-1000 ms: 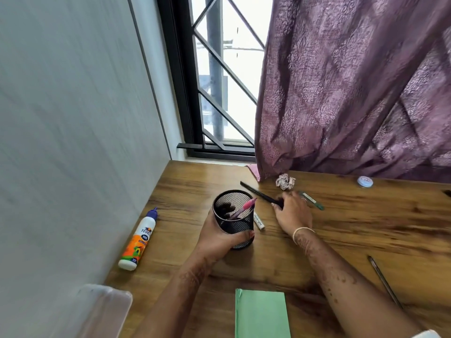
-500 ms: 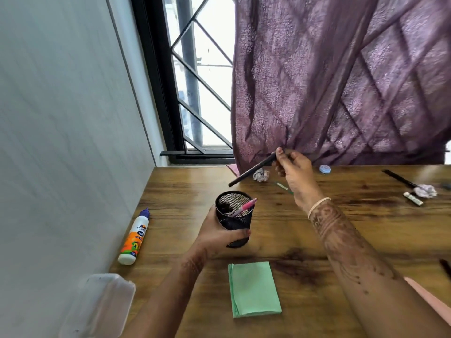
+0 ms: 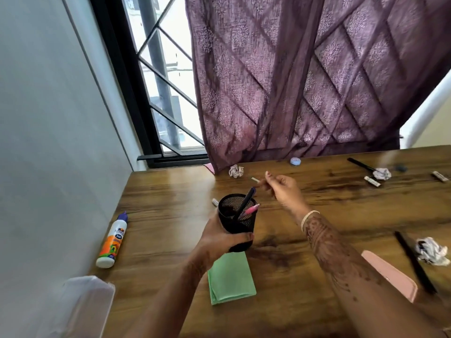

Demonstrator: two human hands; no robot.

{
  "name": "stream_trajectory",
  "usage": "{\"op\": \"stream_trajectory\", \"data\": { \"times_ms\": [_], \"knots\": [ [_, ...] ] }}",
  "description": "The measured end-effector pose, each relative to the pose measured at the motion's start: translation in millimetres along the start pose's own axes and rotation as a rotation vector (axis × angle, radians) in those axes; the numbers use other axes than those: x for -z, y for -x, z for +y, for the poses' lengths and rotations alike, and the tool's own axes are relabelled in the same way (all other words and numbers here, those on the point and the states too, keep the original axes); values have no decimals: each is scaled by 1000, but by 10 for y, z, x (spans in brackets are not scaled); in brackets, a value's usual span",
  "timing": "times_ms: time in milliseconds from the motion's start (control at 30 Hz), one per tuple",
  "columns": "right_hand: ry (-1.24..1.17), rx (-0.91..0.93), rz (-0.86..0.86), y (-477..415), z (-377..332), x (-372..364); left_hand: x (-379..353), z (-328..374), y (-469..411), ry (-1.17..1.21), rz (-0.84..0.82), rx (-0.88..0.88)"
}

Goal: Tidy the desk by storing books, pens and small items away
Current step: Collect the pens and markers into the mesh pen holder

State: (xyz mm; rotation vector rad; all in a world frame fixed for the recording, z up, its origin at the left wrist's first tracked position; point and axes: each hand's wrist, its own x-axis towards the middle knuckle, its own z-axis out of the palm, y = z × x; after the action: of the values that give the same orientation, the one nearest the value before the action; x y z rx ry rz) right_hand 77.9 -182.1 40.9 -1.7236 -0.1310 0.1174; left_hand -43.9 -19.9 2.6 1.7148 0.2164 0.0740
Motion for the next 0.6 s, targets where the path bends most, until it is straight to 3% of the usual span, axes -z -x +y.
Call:
{"op": "stream_trajectory", "data": {
  "times_ms": [167,367,600],
  "knots": [
    [482,-36,174,-407,477,253,-199,20,-196,11,52,13],
    [868,-10,-7,-853,687,325,-440,-34,-430,38,117,60],
    [1019,103,-75,-1110,747,167,-532,-50,-553,22,177,99]
  ]
}}
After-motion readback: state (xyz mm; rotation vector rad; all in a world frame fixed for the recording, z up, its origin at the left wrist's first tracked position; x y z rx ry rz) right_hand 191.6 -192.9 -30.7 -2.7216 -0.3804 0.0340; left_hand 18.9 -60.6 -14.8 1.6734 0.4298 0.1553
